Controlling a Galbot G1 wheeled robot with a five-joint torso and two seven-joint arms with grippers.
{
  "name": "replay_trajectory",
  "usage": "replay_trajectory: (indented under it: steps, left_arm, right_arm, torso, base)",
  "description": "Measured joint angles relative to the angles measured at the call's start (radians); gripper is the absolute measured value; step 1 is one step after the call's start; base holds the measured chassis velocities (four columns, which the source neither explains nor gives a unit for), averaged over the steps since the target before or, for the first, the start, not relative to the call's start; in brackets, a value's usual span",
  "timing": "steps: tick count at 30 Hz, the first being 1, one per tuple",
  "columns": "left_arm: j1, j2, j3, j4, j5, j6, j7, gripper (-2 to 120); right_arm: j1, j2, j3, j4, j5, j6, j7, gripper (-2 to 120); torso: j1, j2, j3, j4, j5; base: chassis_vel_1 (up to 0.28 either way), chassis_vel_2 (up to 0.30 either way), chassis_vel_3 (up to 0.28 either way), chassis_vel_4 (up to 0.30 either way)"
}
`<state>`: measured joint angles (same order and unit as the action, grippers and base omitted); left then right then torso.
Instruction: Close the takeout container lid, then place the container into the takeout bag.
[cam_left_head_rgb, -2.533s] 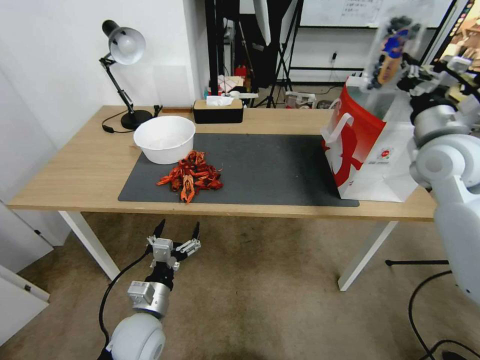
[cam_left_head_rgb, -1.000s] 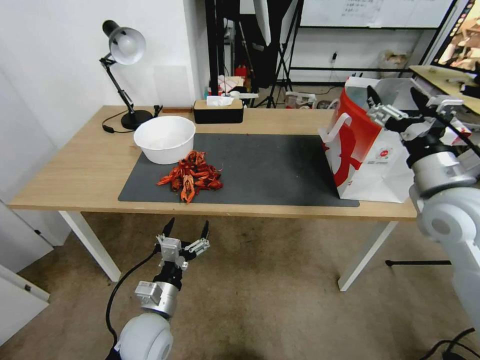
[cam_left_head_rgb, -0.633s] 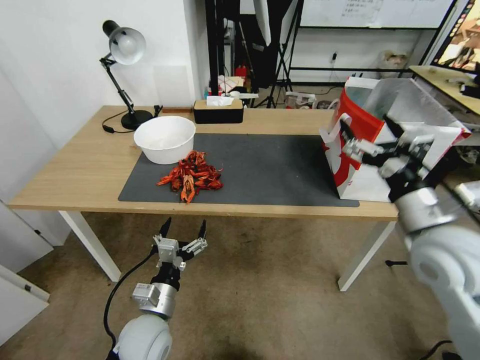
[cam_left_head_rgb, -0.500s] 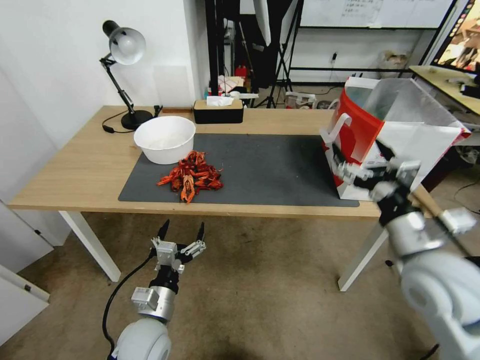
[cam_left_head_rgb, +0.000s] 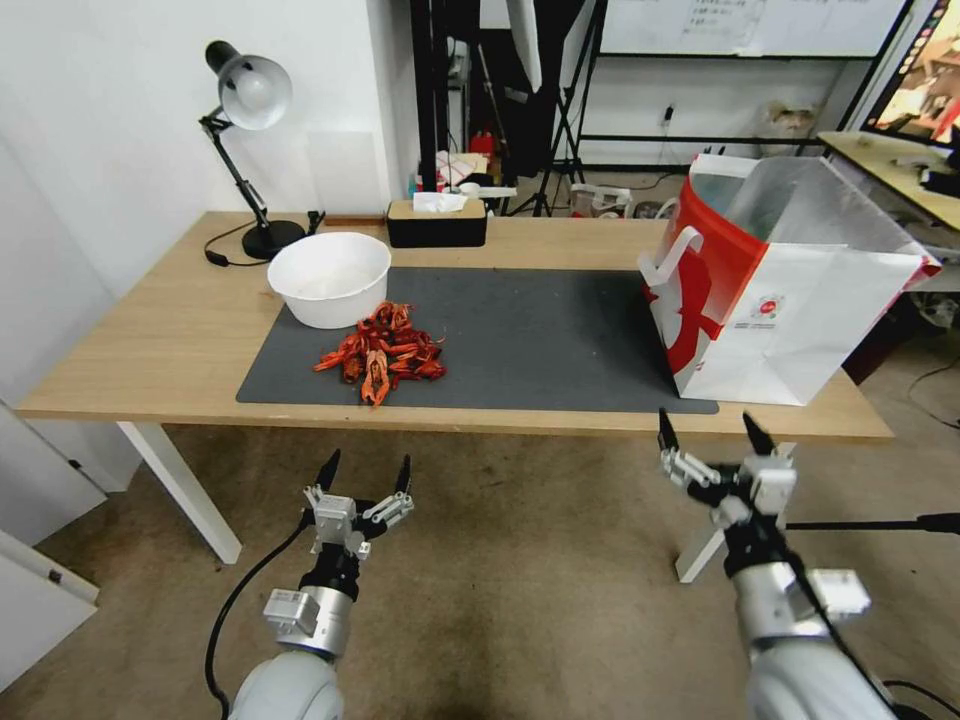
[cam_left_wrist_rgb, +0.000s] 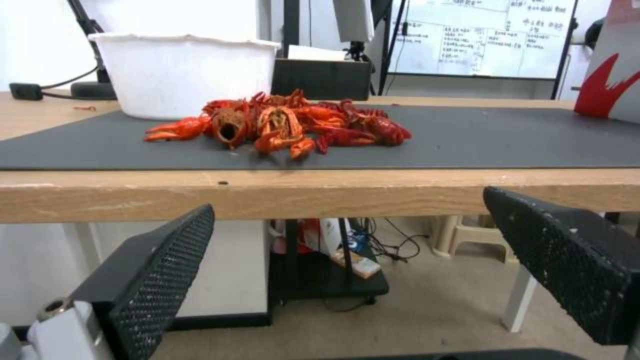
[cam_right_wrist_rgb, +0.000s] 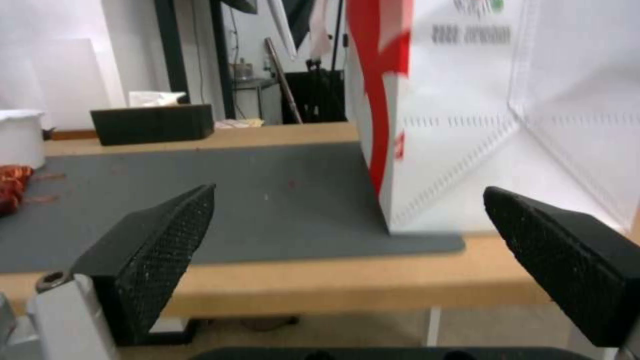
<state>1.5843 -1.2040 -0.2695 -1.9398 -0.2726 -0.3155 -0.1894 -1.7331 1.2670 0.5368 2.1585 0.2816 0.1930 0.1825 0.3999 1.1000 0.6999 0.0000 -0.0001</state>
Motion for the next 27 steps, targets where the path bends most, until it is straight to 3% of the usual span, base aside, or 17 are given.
replay_trajectory:
  steps: [12, 27]
  left_arm:
    - [0.016, -0.012, -0.006, 0.008, 0.015, -0.024, 0.005, 100]
    - [0.015, -0.013, -0.006, 0.010, 0.017, -0.025, 0.001, 100]
  right_arm:
    - [0.002, 0.043, -0.021, -0.081, 0.010, 0.031, -0.020, 100]
    - [0.006, 0.041, -0.022, -0.081, 0.014, 0.029, -0.022, 100]
  torso:
    - [0.000, 0.000, 0.000, 0.0001, 0.0001]
    - [0.000, 0.000, 0.000, 0.0000, 0.0001]
  base:
    - [0.000, 0.000, 0.000, 0.000]
    - [0.000, 0.000, 0.000, 0.000]
